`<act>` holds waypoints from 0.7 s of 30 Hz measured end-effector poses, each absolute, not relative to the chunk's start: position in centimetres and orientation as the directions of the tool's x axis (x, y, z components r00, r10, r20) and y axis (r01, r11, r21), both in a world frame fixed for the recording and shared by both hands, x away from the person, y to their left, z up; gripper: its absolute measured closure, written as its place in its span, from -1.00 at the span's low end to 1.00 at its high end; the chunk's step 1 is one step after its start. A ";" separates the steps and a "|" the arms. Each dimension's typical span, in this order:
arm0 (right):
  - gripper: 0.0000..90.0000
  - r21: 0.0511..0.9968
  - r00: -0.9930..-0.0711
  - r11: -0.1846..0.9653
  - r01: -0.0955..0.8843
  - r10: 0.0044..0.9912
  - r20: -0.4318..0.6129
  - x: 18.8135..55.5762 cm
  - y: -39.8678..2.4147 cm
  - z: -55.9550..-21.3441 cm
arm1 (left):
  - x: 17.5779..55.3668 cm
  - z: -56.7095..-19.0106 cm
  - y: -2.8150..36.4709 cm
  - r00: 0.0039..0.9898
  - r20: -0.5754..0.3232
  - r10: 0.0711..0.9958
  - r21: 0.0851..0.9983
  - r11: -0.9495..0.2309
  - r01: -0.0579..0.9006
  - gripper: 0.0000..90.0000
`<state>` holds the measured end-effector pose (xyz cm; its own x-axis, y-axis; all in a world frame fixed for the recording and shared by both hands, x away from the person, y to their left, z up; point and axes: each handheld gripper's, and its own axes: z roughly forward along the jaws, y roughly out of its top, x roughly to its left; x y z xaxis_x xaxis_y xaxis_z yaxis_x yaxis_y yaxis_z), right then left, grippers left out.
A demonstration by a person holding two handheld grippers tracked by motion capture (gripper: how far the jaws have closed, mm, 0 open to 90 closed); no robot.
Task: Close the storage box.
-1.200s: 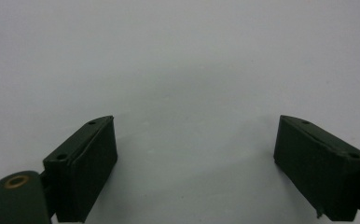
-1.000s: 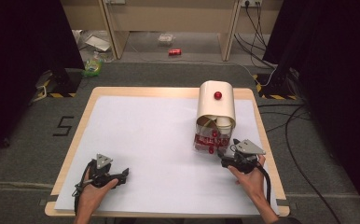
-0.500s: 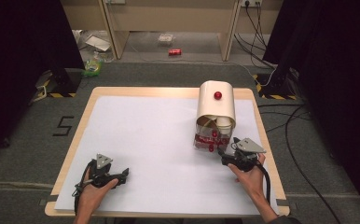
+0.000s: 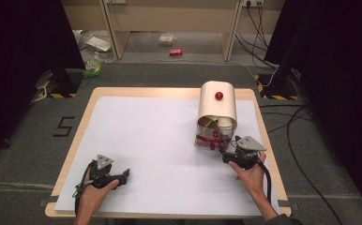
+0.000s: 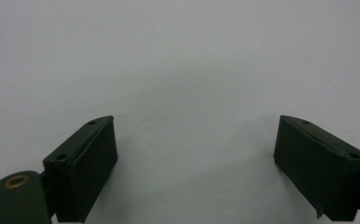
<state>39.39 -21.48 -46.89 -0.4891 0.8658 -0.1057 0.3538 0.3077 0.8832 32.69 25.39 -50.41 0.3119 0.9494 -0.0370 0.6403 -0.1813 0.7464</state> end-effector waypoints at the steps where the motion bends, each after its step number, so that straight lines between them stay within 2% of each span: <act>1: -0.50 0.882 -0.487 0.308 0.357 0.867 -0.106 39.4 -21.5 -46.9 | 32.7 -50.4 25.4 0.312 -0.037 0.949 0.746 -0.181 0.641 -0.73; 14: -0.56 0.875 -0.484 0.310 0.373 0.869 -0.102 39.7 -21.4 -46.7 | 32.7 -50.4 25.4 0.311 -0.038 0.950 0.747 -0.180 0.640 -0.73; 21: -0.45 0.879 -0.499 0.302 0.368 0.862 -0.088 39.5 -21.5 -46.6 | 32.7 -50.4 25.4 0.311 -0.040 0.950 0.747 -0.179 0.640 -0.73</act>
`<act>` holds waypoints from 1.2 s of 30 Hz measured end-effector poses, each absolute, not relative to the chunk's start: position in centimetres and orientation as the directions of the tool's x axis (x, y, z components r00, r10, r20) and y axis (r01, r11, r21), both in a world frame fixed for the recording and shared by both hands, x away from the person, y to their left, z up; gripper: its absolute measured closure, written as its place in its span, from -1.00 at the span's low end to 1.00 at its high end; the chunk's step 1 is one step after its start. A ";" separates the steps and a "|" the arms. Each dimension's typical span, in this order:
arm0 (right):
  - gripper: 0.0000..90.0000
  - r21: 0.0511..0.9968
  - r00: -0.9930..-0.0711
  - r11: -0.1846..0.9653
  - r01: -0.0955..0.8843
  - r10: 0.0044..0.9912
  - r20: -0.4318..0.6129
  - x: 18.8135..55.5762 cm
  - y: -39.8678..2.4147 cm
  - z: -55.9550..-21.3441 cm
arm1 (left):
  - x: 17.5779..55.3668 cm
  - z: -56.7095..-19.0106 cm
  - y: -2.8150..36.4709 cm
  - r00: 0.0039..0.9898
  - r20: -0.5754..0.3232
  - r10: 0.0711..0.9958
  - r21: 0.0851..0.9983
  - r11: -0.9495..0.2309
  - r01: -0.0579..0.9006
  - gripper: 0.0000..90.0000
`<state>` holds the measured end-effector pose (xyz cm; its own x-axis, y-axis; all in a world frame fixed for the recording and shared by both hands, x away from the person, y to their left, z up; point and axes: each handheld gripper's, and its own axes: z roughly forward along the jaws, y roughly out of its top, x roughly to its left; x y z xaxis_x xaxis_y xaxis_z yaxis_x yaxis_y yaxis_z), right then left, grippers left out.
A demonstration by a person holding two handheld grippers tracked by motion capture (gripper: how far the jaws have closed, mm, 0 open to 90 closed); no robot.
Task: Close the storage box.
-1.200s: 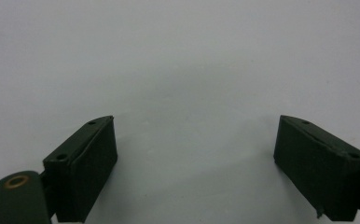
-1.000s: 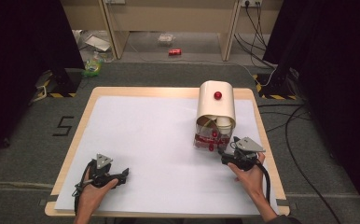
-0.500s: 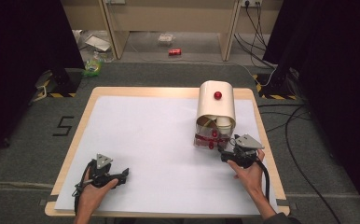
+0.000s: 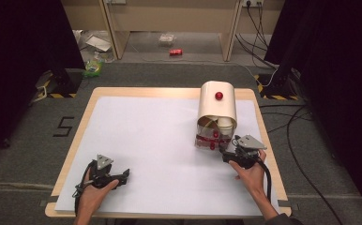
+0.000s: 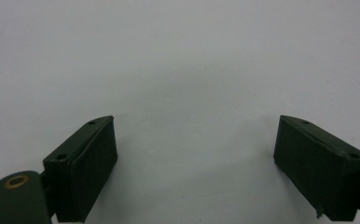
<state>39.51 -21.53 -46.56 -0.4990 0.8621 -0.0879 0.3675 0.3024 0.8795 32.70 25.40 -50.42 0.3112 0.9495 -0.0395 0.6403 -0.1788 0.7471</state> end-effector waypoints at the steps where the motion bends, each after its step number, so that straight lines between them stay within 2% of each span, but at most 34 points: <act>1: -0.45 0.879 -0.499 0.302 0.368 0.862 -0.088 39.5 -21.5 -46.6 | 32.7 -50.4 25.4 0.311 -0.040 0.950 0.747 -0.179 0.640 -0.73; 3: -0.40 0.875 -0.502 0.307 0.375 0.860 -0.086 39.4 -21.5 -46.6 | 32.7 -50.4 25.4 0.311 -0.040 0.950 0.747 -0.179 0.640 -0.73; 13: -0.40 0.882 -0.509 0.302 0.361 0.856 -0.085 39.1 -21.9 -46.2 | 32.7 -50.4 25.4 0.311 -0.040 0.949 0.747 -0.179 0.640 -0.73; 36: -0.47 0.875 -0.536 0.321 0.363 0.840 -0.086 38.3 -22.1 -45.9 | 32.7 -50.4 25.4 0.310 -0.040 0.950 0.747 -0.178 0.640 -0.73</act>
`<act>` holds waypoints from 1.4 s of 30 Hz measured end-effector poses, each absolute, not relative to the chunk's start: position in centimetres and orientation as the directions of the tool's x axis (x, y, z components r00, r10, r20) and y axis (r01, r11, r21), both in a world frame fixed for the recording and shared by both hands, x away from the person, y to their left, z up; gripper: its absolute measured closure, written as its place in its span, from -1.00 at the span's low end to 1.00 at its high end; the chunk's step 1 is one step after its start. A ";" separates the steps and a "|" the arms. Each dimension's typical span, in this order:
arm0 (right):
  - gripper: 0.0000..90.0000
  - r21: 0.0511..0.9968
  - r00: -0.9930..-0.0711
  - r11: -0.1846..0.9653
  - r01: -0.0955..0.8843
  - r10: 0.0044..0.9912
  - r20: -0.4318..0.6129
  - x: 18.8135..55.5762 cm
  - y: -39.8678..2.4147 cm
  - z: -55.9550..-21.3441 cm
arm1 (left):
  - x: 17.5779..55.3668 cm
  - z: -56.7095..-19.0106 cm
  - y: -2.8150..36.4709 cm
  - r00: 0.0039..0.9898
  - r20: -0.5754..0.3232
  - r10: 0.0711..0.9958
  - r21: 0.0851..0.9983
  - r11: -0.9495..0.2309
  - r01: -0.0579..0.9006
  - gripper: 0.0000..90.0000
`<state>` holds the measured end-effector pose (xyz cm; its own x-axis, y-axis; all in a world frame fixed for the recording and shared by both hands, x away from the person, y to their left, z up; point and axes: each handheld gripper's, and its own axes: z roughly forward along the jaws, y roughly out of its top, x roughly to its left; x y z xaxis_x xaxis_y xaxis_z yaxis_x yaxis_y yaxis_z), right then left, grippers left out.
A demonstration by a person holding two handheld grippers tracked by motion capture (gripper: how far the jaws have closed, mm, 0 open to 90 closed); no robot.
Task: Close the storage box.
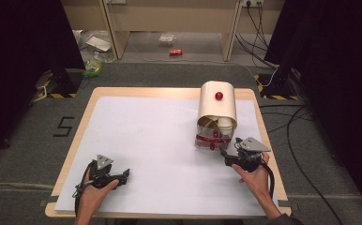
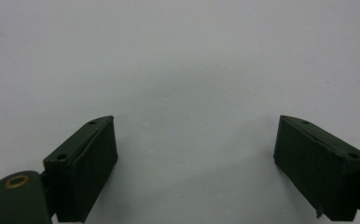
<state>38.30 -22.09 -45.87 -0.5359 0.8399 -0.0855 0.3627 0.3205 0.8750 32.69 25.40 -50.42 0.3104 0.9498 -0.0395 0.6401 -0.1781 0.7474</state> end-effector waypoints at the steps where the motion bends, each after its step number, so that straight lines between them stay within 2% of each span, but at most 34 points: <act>1: -0.47 0.876 -0.537 0.321 0.359 0.839 -0.087 38.2 -22.1 -45.8 | 32.7 -50.4 25.4 0.310 -0.040 0.950 0.747 -0.178 0.640 -0.73; 42: -0.48 0.892 -0.474 0.243 0.382 0.880 -0.036 34.4 -27.5 -45.5 | 32.7 -50.4 25.4 0.311 -0.041 0.950 0.748 -0.177 0.640 -0.72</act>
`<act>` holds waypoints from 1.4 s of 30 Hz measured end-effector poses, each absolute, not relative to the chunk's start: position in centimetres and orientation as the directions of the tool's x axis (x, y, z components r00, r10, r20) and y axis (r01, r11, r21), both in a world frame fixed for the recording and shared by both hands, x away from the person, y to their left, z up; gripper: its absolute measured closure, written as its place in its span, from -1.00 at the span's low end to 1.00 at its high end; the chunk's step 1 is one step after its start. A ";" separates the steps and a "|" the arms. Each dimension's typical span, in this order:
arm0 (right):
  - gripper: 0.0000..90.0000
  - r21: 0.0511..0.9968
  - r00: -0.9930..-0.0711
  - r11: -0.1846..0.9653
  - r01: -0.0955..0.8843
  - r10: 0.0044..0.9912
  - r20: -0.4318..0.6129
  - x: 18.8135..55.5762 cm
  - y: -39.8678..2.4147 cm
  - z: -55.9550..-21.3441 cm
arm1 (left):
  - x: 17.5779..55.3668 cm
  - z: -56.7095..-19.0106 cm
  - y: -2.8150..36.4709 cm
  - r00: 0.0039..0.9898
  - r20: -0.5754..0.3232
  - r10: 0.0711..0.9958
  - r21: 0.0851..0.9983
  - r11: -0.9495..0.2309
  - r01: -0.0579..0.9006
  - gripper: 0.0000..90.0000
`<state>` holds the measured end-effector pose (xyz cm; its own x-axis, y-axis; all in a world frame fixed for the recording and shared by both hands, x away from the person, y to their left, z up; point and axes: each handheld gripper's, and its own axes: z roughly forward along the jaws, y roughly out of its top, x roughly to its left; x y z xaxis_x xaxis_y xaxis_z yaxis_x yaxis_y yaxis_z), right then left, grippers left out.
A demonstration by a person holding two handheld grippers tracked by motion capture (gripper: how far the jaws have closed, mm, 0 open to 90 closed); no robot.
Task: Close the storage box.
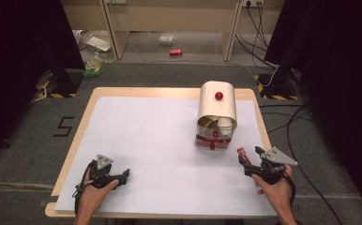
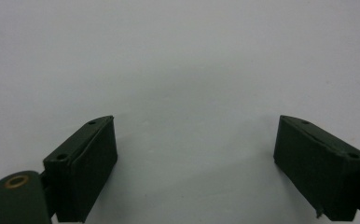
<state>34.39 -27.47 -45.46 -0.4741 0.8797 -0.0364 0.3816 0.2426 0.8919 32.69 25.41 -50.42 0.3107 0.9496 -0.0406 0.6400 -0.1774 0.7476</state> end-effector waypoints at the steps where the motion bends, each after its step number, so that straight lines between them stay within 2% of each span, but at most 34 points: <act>1: -0.48 0.892 -0.474 0.243 0.382 0.880 -0.036 34.4 -27.5 -45.5 | 32.7 -50.4 25.4 0.311 -0.041 0.950 0.748 -0.177 0.640 -0.72; 34: -0.50 0.867 -0.485 0.240 0.437 0.875 0.002 30.0 -31.8 -46.3 | 32.7 -50.4 25.4 0.312 -0.038 0.949 0.747 -0.180 0.640 -0.73; 42: -0.51 0.852 -0.510 0.267 0.450 0.860 0.000 29.7 -32.6 -46.7 | 32.7 -50.4 25.4 0.311 -0.038 0.949 0.747 -0.180 0.640 -0.73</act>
<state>29.66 -32.64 -46.70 -0.5105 0.8599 -0.0001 0.4501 0.2673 0.8520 32.69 25.40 -50.42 0.3115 0.9495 -0.0382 0.6402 -0.1800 0.7468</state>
